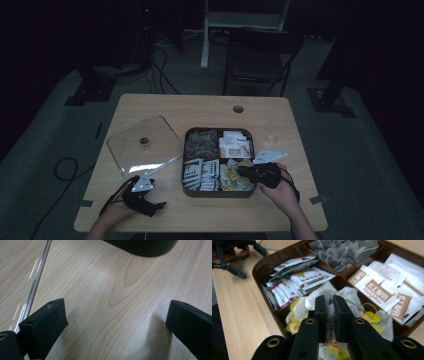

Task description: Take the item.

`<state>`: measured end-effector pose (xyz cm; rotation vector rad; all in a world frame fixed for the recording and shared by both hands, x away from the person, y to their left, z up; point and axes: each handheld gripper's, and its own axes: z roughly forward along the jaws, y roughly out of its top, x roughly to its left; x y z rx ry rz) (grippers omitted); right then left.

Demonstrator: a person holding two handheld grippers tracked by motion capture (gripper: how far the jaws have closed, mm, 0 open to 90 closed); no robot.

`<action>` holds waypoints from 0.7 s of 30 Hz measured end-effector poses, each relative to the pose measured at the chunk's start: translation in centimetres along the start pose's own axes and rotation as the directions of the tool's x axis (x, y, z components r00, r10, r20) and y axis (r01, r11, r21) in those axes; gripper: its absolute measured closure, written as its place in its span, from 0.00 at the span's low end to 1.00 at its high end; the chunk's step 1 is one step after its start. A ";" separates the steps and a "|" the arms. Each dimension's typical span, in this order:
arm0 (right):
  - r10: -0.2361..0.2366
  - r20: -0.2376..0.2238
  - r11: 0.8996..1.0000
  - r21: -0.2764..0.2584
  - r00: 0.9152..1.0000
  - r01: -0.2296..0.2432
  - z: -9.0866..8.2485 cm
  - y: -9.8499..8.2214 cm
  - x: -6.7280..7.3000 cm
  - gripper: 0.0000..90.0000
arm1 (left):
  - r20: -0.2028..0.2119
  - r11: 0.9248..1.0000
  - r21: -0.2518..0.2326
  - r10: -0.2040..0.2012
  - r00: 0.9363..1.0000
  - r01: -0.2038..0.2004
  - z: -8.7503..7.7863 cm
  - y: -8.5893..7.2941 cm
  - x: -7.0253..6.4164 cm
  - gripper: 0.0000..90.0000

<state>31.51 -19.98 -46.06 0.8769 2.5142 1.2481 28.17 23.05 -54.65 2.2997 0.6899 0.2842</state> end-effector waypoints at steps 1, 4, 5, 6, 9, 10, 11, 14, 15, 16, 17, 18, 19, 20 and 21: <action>-0.005 -0.001 1.000 -0.003 1.000 0.005 -0.1 0.1 0.0 0.92 | 0.000 1.000 0.000 0.000 1.000 0.000 0.0 0.0 0.0 0.04; -0.002 -0.001 1.000 -0.023 1.000 0.002 -0.6 0.5 -0.1 0.92 | 0.000 1.000 0.000 0.000 1.000 0.000 0.0 0.0 0.0 0.04; 0.000 -0.003 0.999 -0.032 1.000 0.000 -0.8 0.6 -0.1 0.92 | 0.000 1.000 0.000 0.000 1.000 0.000 0.0 0.0 0.0 0.04; 0.002 0.000 0.999 -0.037 1.000 -0.002 -0.9 0.7 -0.2 0.92 | 0.000 1.000 -0.001 0.000 1.000 0.000 0.0 0.0 0.0 0.04; 0.005 0.014 0.999 -0.051 1.000 -0.004 -1.1 0.9 -0.4 0.92 | 0.002 1.000 0.000 0.000 1.000 0.000 0.0 0.0 0.0 0.04; 0.009 0.016 0.999 -0.054 1.000 -0.008 -1.2 1.0 -0.4 0.92 | 0.002 1.000 0.001 0.000 1.000 0.000 0.0 0.0 0.0 0.04; 0.008 0.022 0.998 -0.055 1.000 -0.007 -1.3 1.1 -0.5 0.92 | 0.002 1.000 0.001 0.000 1.000 0.000 0.0 0.0 0.0 0.04; 0.015 0.025 0.997 -0.075 1.000 -0.013 -1.6 1.3 -0.7 0.92 | 0.003 1.000 -0.001 -0.003 1.000 0.003 0.0 0.0 0.0 0.04; 0.019 0.024 0.997 -0.078 1.000 -0.017 -1.7 1.4 -0.8 0.91 | 0.003 1.000 -0.002 -0.004 1.000 0.004 0.0 0.0 0.0 0.04; 0.020 0.023 0.996 -0.084 1.000 -0.018 -1.8 1.5 -0.8 0.91 | 0.003 1.000 -0.003 -0.004 1.000 0.004 0.0 0.0 0.0 0.04; 0.022 0.019 0.996 -0.087 1.000 -0.020 -1.8 1.6 -0.9 0.91 | 0.004 1.000 -0.005 -0.006 1.000 0.006 0.0 0.0 0.0 0.04; 0.029 0.016 0.996 -0.090 0.999 -0.027 -1.9 1.6 -1.0 0.91 | 0.003 1.000 -0.006 -0.007 1.000 0.007 0.0 0.0 0.0 0.04; 0.032 0.010 0.995 -0.093 0.999 -0.030 -1.9 1.7 -1.0 0.90 | 0.004 1.000 -0.005 -0.005 1.000 0.005 0.0 0.0 0.0 0.04; 0.042 -0.005 0.994 -0.098 0.999 -0.042 -1.9 1.7 -1.0 0.90 | 0.004 1.000 -0.006 -0.005 1.000 0.005 0.0 0.0 0.0 0.04; 0.043 -0.002 0.994 -0.099 0.999 -0.043 -1.9 1.7 -1.1 0.90 | 0.004 1.000 -0.006 -0.006 1.000 0.006 0.0 0.0 0.0 0.04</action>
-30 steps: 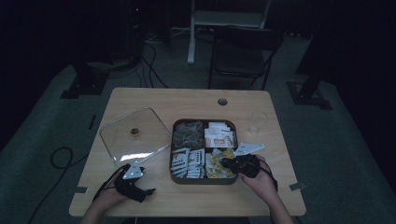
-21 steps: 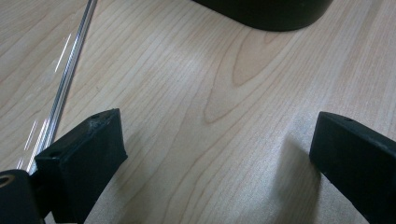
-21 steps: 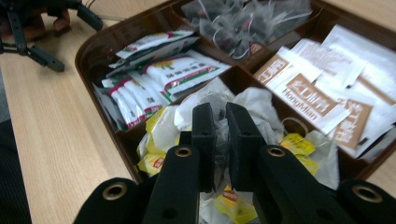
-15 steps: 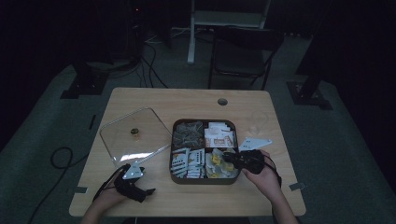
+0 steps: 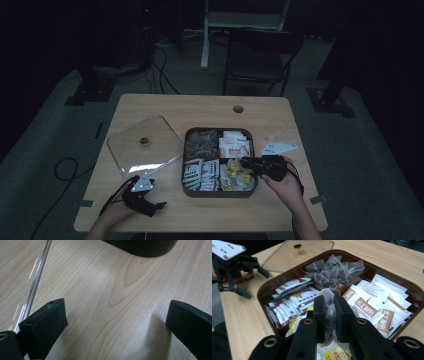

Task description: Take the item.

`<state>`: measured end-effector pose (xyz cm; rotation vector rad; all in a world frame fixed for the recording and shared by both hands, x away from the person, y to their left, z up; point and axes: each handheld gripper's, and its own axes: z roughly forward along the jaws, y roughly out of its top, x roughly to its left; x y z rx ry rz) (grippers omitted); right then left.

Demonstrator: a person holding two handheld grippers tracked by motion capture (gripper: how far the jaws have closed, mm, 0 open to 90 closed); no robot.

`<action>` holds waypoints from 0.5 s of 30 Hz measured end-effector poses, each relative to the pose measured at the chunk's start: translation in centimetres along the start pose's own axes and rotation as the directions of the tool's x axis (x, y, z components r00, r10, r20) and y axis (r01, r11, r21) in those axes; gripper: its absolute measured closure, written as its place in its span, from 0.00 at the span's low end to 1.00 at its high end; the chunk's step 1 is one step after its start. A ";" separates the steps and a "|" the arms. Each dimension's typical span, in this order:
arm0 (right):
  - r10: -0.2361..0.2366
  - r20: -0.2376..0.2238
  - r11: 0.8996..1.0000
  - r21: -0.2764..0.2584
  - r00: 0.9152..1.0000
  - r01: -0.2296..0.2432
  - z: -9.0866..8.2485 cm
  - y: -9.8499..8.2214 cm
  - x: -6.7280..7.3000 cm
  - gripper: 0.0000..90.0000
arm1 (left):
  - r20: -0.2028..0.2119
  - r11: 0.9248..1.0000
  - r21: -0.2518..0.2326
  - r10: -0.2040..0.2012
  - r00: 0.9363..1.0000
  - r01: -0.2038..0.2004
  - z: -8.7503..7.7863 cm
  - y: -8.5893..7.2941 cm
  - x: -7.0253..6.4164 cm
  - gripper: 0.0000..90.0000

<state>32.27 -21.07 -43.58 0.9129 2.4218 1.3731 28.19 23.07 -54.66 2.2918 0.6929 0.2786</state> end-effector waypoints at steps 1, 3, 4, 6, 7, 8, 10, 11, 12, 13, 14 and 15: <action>-0.001 0.001 1.000 -0.002 1.000 0.001 0.0 0.0 0.0 0.90 | 0.000 1.000 0.000 0.000 1.000 0.000 0.0 0.0 0.0 0.04; -0.006 0.006 1.000 -0.002 1.000 0.006 0.1 0.0 -0.1 0.91 | 0.001 1.000 -0.001 -0.002 1.000 0.002 0.0 0.0 0.0 0.04; -0.010 0.012 1.000 -0.001 1.000 0.010 0.1 0.0 -0.1 0.91 | 0.001 1.000 -0.001 -0.002 1.000 0.002 0.0 0.0 0.0 0.04; 0.005 -0.006 1.000 0.003 1.000 -0.005 0.2 -0.1 -0.3 0.88 | 0.002 1.000 -0.002 -0.001 1.000 0.001 0.0 0.0 0.0 0.04; 0.019 -0.012 1.000 0.004 1.000 -0.019 0.3 -0.2 -0.3 0.84 | 0.002 1.000 0.000 0.000 1.000 0.000 0.0 0.0 0.0 0.04; 0.024 -0.009 1.000 0.003 1.000 -0.024 0.4 -0.2 -0.4 0.88 | 0.002 1.000 -0.001 -0.001 1.000 0.001 0.0 0.0 0.0 0.04; 0.019 -0.006 1.000 0.019 1.000 -0.019 0.6 -0.3 -0.5 0.92 | 0.003 1.000 -0.001 -0.001 1.000 0.001 0.0 0.0 0.0 0.04; 0.025 -0.004 0.999 0.022 1.000 -0.024 0.6 -0.4 -0.5 0.95 | 0.003 1.000 0.000 0.000 1.000 0.000 0.0 0.0 0.0 0.04; 0.017 0.008 1.000 0.024 1.000 -0.017 0.6 -0.4 -0.3 0.95 | 0.003 1.000 0.001 0.002 1.000 -0.002 0.0 0.0 0.0 0.04; 0.012 0.010 1.000 0.024 1.000 -0.012 0.6 -0.4 -0.3 0.95 | 0.003 1.000 0.001 0.001 1.000 -0.001 0.0 0.0 0.0 0.04; 0.017 0.010 0.999 0.030 1.000 -0.017 0.6 -0.5 -0.2 0.96 | 0.003 1.000 0.001 0.001 1.000 -0.001 0.0 0.0 0.0 0.04; 0.011 0.009 1.000 0.025 1.000 -0.011 0.6 -0.5 -0.1 0.96 | 0.003 1.000 0.002 0.002 1.000 -0.002 0.0 0.0 0.0 0.04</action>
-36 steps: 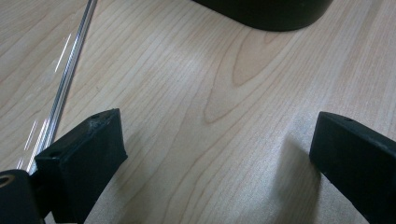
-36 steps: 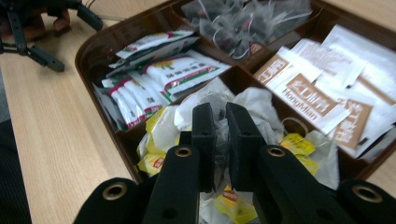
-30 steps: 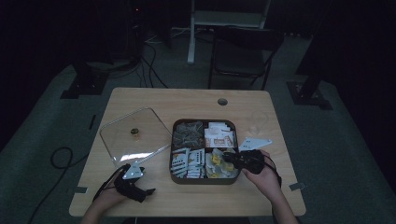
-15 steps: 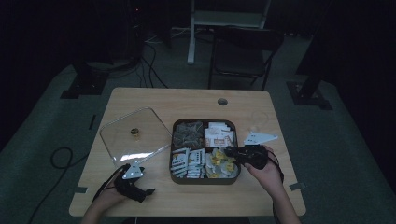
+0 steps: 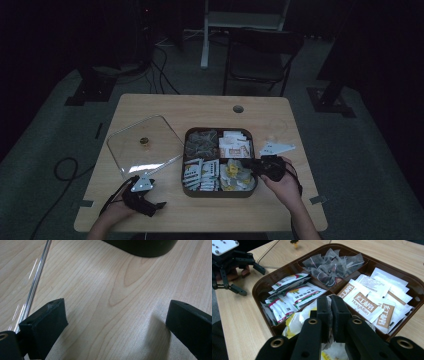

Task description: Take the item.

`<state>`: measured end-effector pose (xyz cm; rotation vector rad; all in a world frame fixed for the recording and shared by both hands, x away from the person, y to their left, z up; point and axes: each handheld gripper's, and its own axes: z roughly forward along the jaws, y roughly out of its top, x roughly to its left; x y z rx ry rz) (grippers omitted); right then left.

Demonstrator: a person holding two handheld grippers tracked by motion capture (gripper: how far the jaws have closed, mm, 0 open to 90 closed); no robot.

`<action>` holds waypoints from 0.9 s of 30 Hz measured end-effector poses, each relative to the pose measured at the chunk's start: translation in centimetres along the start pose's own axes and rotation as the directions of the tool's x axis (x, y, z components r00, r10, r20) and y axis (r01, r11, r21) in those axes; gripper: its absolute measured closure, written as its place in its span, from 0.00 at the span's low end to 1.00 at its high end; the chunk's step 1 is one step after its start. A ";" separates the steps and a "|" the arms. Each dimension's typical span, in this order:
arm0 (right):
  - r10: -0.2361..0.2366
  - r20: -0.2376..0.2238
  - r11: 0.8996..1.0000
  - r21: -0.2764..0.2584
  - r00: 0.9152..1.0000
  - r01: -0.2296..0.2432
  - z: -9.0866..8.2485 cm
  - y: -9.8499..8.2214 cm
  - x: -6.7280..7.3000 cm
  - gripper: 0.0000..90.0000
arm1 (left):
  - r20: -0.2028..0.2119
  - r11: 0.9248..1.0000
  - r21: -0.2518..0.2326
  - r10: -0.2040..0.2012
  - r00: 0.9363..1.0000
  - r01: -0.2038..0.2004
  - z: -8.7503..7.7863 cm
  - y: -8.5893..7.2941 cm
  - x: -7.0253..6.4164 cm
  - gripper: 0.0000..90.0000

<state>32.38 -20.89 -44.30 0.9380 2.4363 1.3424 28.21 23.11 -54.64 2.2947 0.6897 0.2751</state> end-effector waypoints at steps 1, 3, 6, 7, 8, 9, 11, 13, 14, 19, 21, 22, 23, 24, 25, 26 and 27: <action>-0.005 -0.002 1.000 -0.003 1.000 0.005 0.0 0.0 0.1 0.96 | 0.000 1.000 0.000 0.000 1.000 0.000 0.0 0.0 0.0 0.04; -0.022 0.015 1.000 -0.008 1.000 0.022 -0.1 0.1 0.3 0.96 | -0.001 1.000 0.001 0.000 1.000 0.000 0.0 0.0 0.0 0.04; -0.018 0.008 1.000 -0.025 1.000 0.018 -0.4 0.4 0.2 0.96 | -0.003 1.000 -0.001 0.000 1.000 0.000 0.0 0.0 0.0 0.04; -0.015 0.003 1.000 -0.025 1.000 0.015 -0.5 0.5 0.1 0.96 | -0.004 1.000 -0.002 0.001 1.000 -0.001 0.0 0.0 0.0 0.04; -0.013 0.004 0.999 -0.030 1.000 0.013 -0.6 0.6 0.1 0.96 | -0.004 1.000 -0.003 -0.001 1.000 0.001 0.0 0.0 0.0 0.04; -0.013 0.011 0.999 -0.037 1.000 0.014 -0.8 0.7 0.1 0.96 | -0.003 1.000 -0.003 -0.002 1.000 0.002 0.0 0.0 0.0 0.04; -0.017 0.012 0.999 -0.044 1.000 0.017 -1.0 1.0 -0.1 0.96 | -0.003 1.000 -0.001 0.000 1.000 0.000 0.0 0.0 0.0 0.04; -0.019 0.015 0.999 -0.048 1.000 0.020 -1.2 1.3 -0.2 0.96 | -0.002 1.000 -0.001 0.000 1.000 0.000 0.0 0.0 0.0 0.04; -0.017 0.018 0.998 -0.054 1.000 0.018 -1.3 1.4 -0.3 0.96 | -0.003 1.000 -0.001 0.001 1.000 -0.001 0.0 0.0 0.0 0.04; -0.012 0.030 0.997 -0.075 0.999 0.014 -1.8 2.1 -1.1 0.96 | -0.004 1.000 0.000 0.003 1.000 -0.003 0.0 0.0 0.0 0.04; -0.012 0.039 0.997 -0.080 0.999 0.015 -2.0 2.4 -1.4 0.96 | -0.003 1.000 0.001 0.004 1.000 -0.004 0.0 0.0 0.0 0.04; -0.011 0.043 0.996 -0.084 0.999 0.015 -2.1 2.6 -1.5 0.96 | -0.003 1.000 0.001 0.004 1.000 -0.004 0.0 0.0 0.0 0.04; -0.013 0.053 0.996 -0.087 0.999 0.017 -2.3 2.8 -1.7 0.96 | -0.003 1.000 0.001 0.003 1.000 -0.003 0.0 0.0 0.0 0.04; -0.010 0.055 0.996 -0.093 0.998 0.015 -2.5 3.0 -1.9 0.96 | -0.003 1.000 0.001 0.004 1.000 -0.004 0.0 0.0 0.0 0.04; -0.010 0.058 0.995 -0.100 0.998 0.016 -2.7 3.1 -2.1 0.96 | -0.003 1.000 0.001 0.004 1.000 -0.004 0.0 0.0 0.0 0.04; -0.008 0.064 0.994 -0.105 0.998 0.014 -2.8 3.3 -2.3 0.96 | -0.002 1.000 0.000 0.003 1.000 -0.003 0.0 0.0 0.0 0.04; -0.005 0.069 0.994 -0.110 0.998 0.012 -3.0 3.5 -2.6 0.96 | -0.002 1.000 0.000 0.003 1.000 -0.003 0.0 0.0 0.0 0.04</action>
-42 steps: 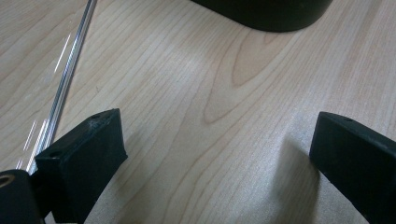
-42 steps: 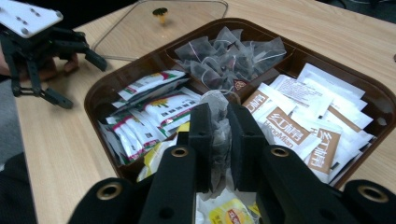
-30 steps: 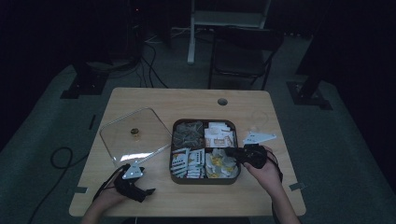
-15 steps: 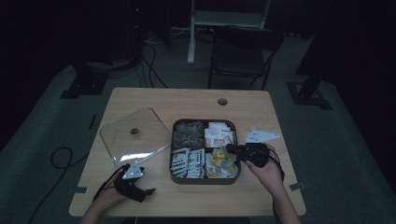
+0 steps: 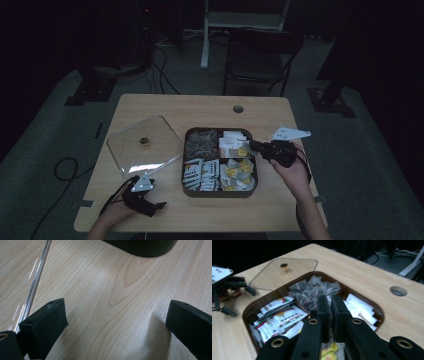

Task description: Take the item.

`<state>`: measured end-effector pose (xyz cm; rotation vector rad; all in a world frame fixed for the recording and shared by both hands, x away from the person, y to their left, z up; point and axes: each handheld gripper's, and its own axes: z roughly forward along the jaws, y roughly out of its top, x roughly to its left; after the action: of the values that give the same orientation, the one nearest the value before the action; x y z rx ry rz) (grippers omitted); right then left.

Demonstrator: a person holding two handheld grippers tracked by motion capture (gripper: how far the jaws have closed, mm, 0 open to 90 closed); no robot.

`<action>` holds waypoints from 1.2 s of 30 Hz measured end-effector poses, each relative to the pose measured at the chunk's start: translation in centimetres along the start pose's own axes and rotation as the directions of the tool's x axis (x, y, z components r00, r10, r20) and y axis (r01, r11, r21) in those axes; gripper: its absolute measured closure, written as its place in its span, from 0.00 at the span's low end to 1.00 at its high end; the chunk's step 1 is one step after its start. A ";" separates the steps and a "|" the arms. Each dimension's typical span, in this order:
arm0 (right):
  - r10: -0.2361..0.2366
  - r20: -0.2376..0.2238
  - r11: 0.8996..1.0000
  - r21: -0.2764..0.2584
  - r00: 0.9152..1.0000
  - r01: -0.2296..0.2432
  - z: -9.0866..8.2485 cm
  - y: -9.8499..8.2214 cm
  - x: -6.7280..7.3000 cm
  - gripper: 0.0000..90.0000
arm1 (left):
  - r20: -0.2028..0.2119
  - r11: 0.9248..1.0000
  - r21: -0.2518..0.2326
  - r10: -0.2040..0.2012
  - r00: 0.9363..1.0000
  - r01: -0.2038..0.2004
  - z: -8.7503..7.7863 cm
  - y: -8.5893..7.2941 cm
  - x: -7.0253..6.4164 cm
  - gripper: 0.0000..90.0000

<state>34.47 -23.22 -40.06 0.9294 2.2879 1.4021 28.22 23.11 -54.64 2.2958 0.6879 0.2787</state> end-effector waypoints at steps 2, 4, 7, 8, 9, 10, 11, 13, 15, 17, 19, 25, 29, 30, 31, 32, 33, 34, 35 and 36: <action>0.009 0.010 1.000 -0.014 1.000 -0.009 -0.3 0.4 -0.5 0.96 | 0.000 1.000 -0.001 -0.001 1.000 0.001 0.0 0.0 0.0 0.04; 0.009 0.024 1.000 -0.021 1.000 -0.009 -0.6 0.7 -1.0 0.96 | -0.001 1.000 0.000 0.000 1.000 0.000 0.0 0.0 0.0 0.04; 0.022 0.042 0.999 -0.038 0.999 -0.021 -1.0 1.1 -1.9 0.96 | -0.001 1.000 0.000 0.001 1.000 -0.001 0.0 0.0 0.0 0.04; 0.024 0.047 0.999 -0.036 0.999 -0.023 -1.1 1.2 -2.1 0.96 | -0.001 1.000 0.000 0.000 1.000 0.000 0.0 0.0 0.0 0.04; 0.024 0.055 0.999 -0.037 0.998 -0.022 -1.2 1.3 -2.3 0.96 | -0.002 1.000 0.000 0.000 1.000 0.000 0.0 0.0 0.0 0.05; 0.028 0.062 0.999 -0.039 0.998 -0.025 -1.3 1.4 -2.6 0.96 | -0.002 1.000 -0.001 -0.001 1.000 0.001 0.0 0.0 0.0 0.05; 0.030 0.067 0.999 -0.039 0.997 -0.028 -1.4 1.5 -2.9 0.96 | -0.001 1.000 -0.002 -0.002 1.000 0.002 0.0 0.0 0.0 0.05; 0.037 0.075 0.998 -0.047 0.997 -0.034 -1.5 1.7 -3.3 0.96 | -0.001 1.000 -0.002 -0.002 1.000 0.002 0.0 0.0 0.0 0.05; 0.047 0.082 0.998 -0.050 0.996 -0.043 -1.7 1.9 -3.9 0.96 | -0.001 1.000 -0.002 -0.001 1.000 0.001 0.0 0.0 0.0 0.05; 0.053 0.091 0.997 -0.053 0.994 -0.048 -1.8 2.0 -4.4 0.96 | 0.000 1.000 -0.002 -0.002 1.000 0.002 0.0 0.0 0.0 0.05; 0.061 0.104 0.997 -0.058 0.993 -0.055 -1.9 2.2 -4.9 0.96 | 0.001 1.000 -0.004 -0.004 1.000 0.004 0.0 0.0 0.0 0.05; 0.087 0.136 0.995 -0.068 0.987 -0.078 -2.1 2.8 -6.6 0.96 | -0.002 1.000 -0.001 -0.002 1.000 0.002 0.0 0.0 0.0 0.05; 0.107 0.155 0.992 -0.076 0.982 -0.097 -2.1 2.9 -7.9 0.96 | -0.001 1.000 -0.002 -0.004 1.000 0.004 0.0 0.0 0.0 0.05; 0.116 0.161 0.992 -0.076 0.980 -0.104 -2.1 3.0 -8.3 0.96 | 0.000 1.000 -0.002 -0.004 1.000 0.004 0.0 0.0 0.0 0.05; 0.122 0.166 0.991 -0.077 0.979 -0.110 -2.1 2.9 -8.5 0.96 | 0.000 1.000 -0.002 -0.004 1.000 0.004 0.0 0.0 0.0 0.05; 0.128 0.170 0.990 -0.079 0.977 -0.116 -2.1 2.9 -8.8 0.96 | 0.000 1.000 -0.003 -0.005 1.000 0.005 0.0 0.0 0.0 0.05; 0.135 0.174 0.989 -0.077 0.975 -0.123 -2.0 2.8 -9.1 0.96 | 0.000 1.000 -0.002 -0.004 1.000 0.004 0.0 0.0 0.0 0.05; 0.139 0.181 0.989 -0.078 0.974 -0.127 -2.0 2.7 -9.4 0.96 | 0.000 1.000 -0.002 -0.004 1.000 0.004 0.0 0.0 0.0 0.05; 0.143 0.185 0.988 -0.077 0.972 -0.130 -2.0 2.7 -9.7 0.96 | 0.000 1.000 -0.002 -0.004 1.000 0.004 0.0 0.0 0.0 0.05; 0.147 0.188 0.988 -0.077 0.971 -0.135 -2.0 2.6 -9.9 0.96 | 0.000 1.000 -0.003 -0.005 1.000 0.005 0.0 0.0 0.0 0.05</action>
<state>41.72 -30.29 -37.60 1.1736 2.0584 1.3653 28.22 23.13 -54.64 2.2914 0.6923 0.2773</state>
